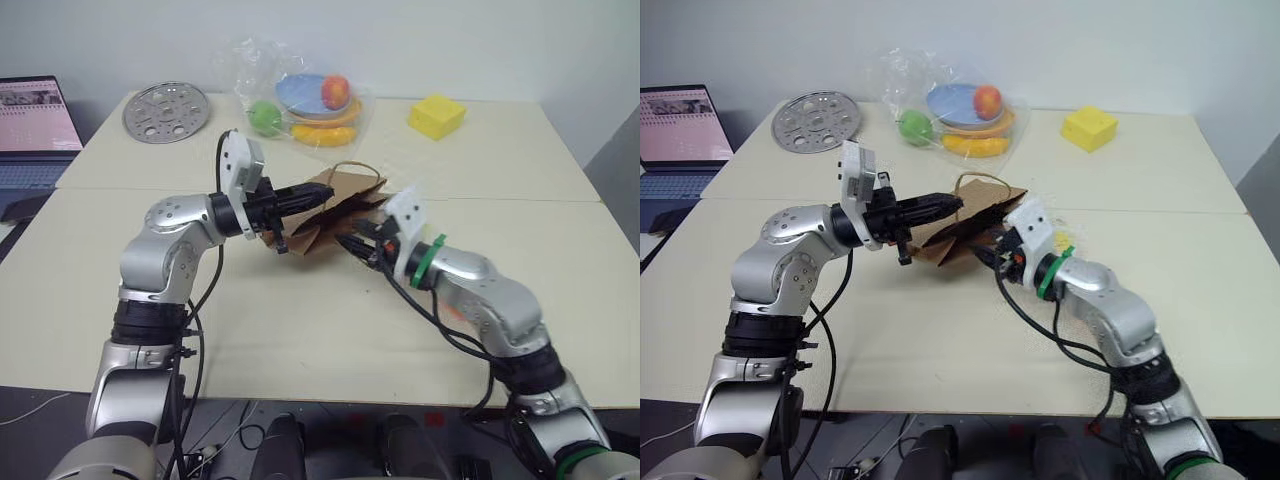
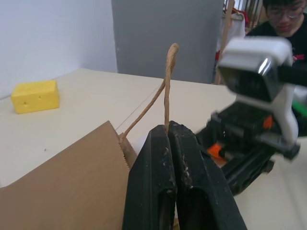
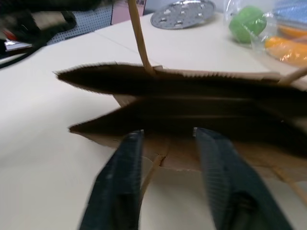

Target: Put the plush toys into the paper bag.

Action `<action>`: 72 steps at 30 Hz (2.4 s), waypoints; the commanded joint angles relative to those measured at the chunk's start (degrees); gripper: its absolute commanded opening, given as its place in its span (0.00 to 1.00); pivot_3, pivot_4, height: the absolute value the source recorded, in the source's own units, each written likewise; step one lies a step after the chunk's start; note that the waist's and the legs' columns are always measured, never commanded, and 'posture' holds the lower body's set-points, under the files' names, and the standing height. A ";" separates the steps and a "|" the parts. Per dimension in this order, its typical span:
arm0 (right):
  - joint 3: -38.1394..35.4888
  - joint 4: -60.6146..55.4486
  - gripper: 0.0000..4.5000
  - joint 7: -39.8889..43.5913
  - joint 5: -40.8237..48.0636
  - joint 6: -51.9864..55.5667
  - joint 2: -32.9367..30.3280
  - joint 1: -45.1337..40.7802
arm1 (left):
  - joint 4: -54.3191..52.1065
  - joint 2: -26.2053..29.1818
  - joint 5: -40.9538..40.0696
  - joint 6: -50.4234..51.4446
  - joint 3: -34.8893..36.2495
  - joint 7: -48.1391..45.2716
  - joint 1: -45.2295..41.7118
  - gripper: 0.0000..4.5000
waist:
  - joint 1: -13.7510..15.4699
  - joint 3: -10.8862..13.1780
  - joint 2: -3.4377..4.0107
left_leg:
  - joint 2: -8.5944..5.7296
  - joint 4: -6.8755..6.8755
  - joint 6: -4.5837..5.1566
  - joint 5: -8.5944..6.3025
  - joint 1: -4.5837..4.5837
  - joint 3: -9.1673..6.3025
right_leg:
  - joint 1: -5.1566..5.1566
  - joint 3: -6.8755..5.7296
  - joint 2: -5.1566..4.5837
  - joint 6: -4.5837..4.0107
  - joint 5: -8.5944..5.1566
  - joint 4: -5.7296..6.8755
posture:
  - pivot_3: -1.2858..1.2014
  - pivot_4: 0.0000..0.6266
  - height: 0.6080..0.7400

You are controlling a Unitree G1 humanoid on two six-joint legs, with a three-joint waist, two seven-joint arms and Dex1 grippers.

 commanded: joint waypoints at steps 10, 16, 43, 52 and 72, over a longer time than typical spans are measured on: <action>1.58 21.86 0.00 -2.13 -12.53 -11.68 11.51 -5.14 | -2.67 0.98 -2.90 1.09 4.99 4.25 -1.83 0.00 | -0.10 0.00 0.00 | 0.01 -0.01 0.00 0.00 0.01 -0.01 | -0.03 -0.01 0.01 0.00 0.00 0.06 | 0.52 0.24 1.00; 0.03 21.61 0.00 -4.50 -13.52 -7.10 15.08 -3.25 | 2.59 1.83 -1.12 -1.98 8.55 8.80 -6.04 0.00 | -0.13 0.00 0.00 | 0.01 -0.02 0.00 0.00 0.01 -0.01 | -0.05 0.00 0.00 0.00 0.00 0.07 | 0.52 0.24 1.00; -7.12 21.90 0.00 -9.90 -15.83 -6.15 19.95 -9.61 | -6.21 -3.58 -1.72 -5.23 8.43 18.45 2.09 0.00 | -0.33 0.00 0.01 | 0.01 -0.07 0.00 0.00 0.00 -0.01 | -0.07 0.00 0.00 -0.01 0.01 0.08 | 0.52 0.24 1.00; -5.12 5.67 0.00 -4.86 -12.70 5.91 15.82 -7.04 | -11.29 -5.01 -7.45 1.47 7.93 18.77 2.00 0.00 | -0.12 0.00 0.00 | 0.01 -0.06 -0.01 0.00 -0.02 -0.02 | -0.06 -0.01 0.00 -0.01 0.01 0.06 | 0.52 0.24 1.00; -2.38 17.98 0.00 -3.33 -13.03 5.89 19.02 -5.58 | -13.20 8.21 -14.19 11.97 9.42 9.68 3.17 0.00 | -0.56 0.00 0.00 | 0.02 -0.08 0.00 0.00 0.00 -0.01 | -0.08 0.00 0.01 -0.01 0.00 0.06 | 0.52 0.24 1.00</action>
